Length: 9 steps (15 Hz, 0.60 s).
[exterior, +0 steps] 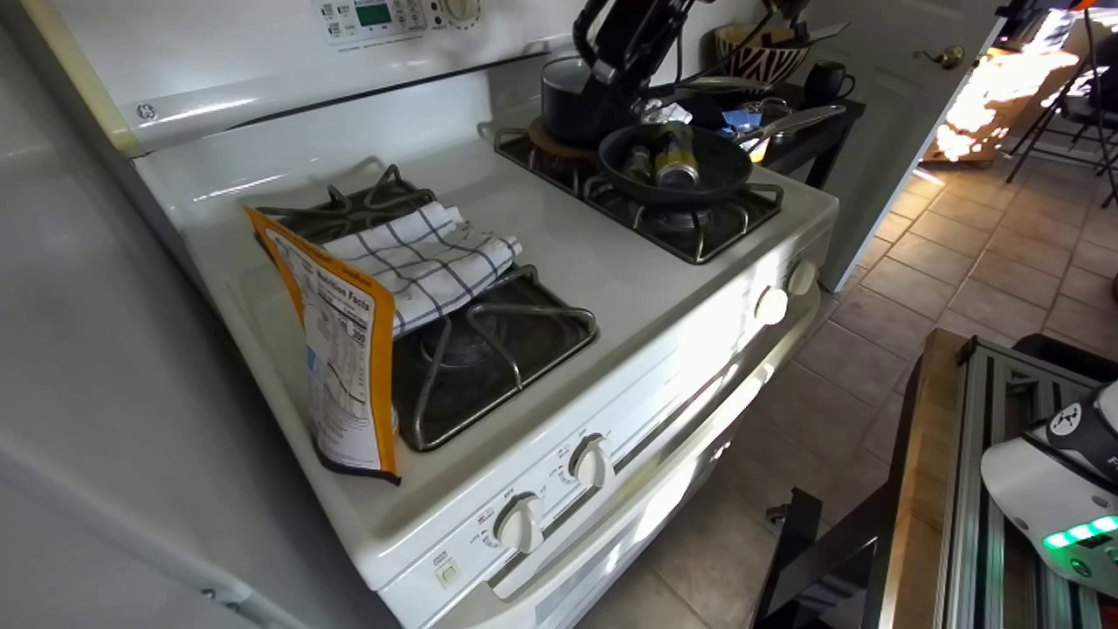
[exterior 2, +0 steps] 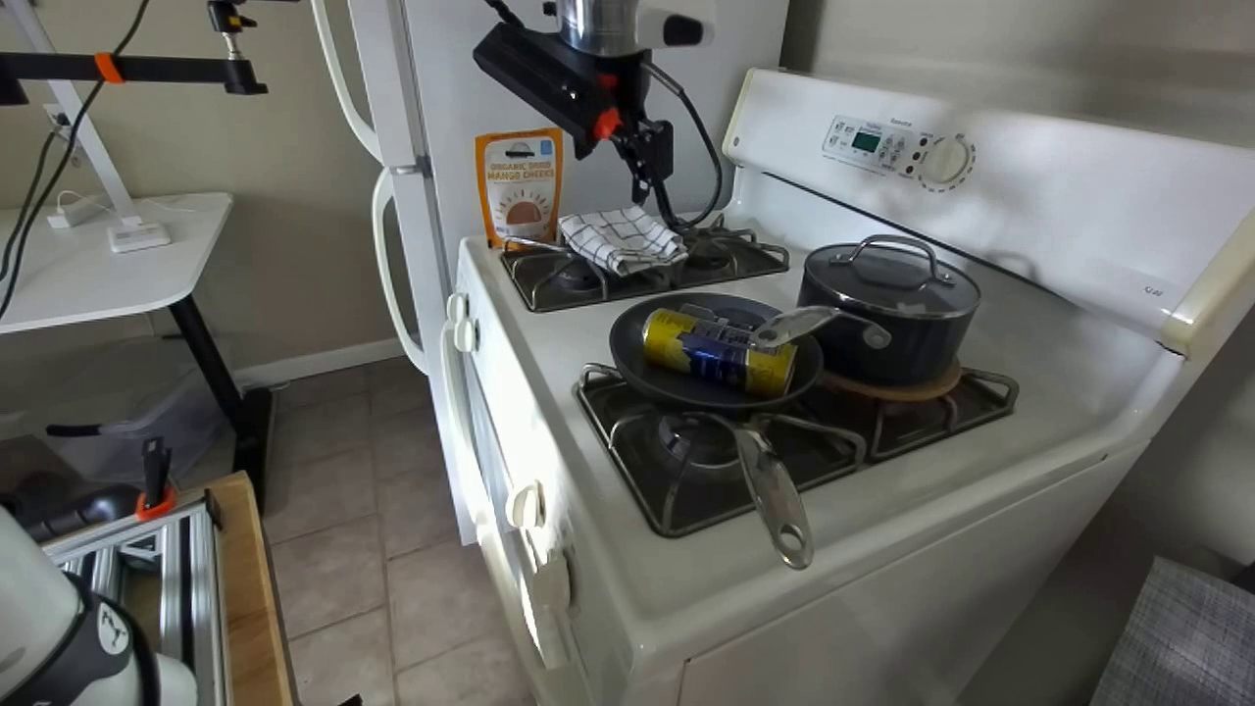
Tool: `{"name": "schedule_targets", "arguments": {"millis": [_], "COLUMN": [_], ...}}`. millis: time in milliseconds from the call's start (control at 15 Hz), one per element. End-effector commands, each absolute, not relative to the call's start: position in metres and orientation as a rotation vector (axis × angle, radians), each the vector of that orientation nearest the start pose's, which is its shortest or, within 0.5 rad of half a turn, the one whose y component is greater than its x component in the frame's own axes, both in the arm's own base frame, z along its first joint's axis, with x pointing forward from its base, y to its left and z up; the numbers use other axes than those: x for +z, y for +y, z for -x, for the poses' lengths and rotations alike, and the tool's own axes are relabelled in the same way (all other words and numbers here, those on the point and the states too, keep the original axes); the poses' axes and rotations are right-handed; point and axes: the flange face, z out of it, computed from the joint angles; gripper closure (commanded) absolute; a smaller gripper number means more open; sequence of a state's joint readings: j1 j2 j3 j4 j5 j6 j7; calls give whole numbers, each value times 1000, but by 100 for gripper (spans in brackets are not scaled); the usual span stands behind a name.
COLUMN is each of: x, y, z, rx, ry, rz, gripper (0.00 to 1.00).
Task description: Put the towel on the pot's lid
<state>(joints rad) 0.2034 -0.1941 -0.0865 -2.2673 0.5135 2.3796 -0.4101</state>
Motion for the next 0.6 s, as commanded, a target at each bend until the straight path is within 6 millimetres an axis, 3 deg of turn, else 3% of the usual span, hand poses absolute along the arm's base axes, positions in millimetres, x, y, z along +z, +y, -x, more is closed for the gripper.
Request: {"name": "schedule_targets", "arguments": {"millis": [0,533], "x": [432,362], "y": [77,84], "z": [-553,-611], "rx": [-397,-189], "ry": [-202,-69], "rz": [2555,2493], "gripper": [0,0]}}
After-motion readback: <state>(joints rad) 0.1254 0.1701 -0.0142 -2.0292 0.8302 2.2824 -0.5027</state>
